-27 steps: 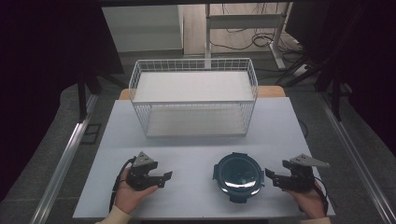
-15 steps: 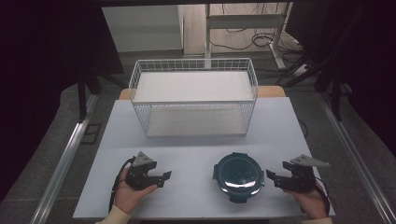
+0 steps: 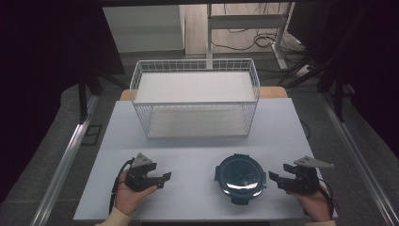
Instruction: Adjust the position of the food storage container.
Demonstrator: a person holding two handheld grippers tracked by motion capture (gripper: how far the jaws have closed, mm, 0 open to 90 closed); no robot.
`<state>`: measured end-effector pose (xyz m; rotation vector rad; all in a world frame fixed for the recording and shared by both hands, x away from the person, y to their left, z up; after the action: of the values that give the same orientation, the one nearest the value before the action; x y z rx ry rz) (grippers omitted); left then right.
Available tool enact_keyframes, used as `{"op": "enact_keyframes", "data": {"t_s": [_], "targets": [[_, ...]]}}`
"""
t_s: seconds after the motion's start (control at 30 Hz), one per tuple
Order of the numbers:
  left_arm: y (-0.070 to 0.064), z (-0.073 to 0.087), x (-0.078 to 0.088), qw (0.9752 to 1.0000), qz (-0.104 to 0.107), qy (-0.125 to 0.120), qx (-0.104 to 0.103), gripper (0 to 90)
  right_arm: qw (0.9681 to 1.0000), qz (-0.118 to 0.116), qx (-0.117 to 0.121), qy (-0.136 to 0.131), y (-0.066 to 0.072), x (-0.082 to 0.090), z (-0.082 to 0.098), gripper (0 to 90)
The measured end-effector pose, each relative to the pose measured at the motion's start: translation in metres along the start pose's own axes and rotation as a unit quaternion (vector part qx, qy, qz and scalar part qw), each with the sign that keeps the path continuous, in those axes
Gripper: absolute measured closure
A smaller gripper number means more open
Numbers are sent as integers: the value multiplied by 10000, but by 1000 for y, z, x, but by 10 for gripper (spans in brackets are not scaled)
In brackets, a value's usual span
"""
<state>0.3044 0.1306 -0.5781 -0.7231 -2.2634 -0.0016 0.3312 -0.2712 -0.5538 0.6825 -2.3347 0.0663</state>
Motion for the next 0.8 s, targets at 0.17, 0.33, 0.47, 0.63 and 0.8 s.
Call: {"op": "enact_keyframes", "data": {"t_s": [0.17,0.33,0.47,0.63,0.8], "targets": [[2,0,0,10000,-25,-12,34,271,9999,58,6,88,0,11,-2,392],[3,-1,1,10000,-7,-42,84,271,9994,81,-101,335,1,15,1,468],[1,0,0,9999,86,-30,133,270,9980,-44,-166,603,7,14,11,536],[2,-1,2,9999,83,-56,103,269,9950,-266,400,870,24,16,18,699],[3,-1,2,9999,73,-47,111,269,9877,-318,1016,1148,38,13,25,838]]}}
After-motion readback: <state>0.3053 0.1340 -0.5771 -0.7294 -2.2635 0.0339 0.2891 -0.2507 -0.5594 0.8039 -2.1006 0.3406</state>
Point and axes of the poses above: each handheld gripper's, and its own axes: x roughly backward along the jaws, z roughly out of its underside, y roughly to its left, the point moved 10 cm from there along -x, roughly forward along the jaws
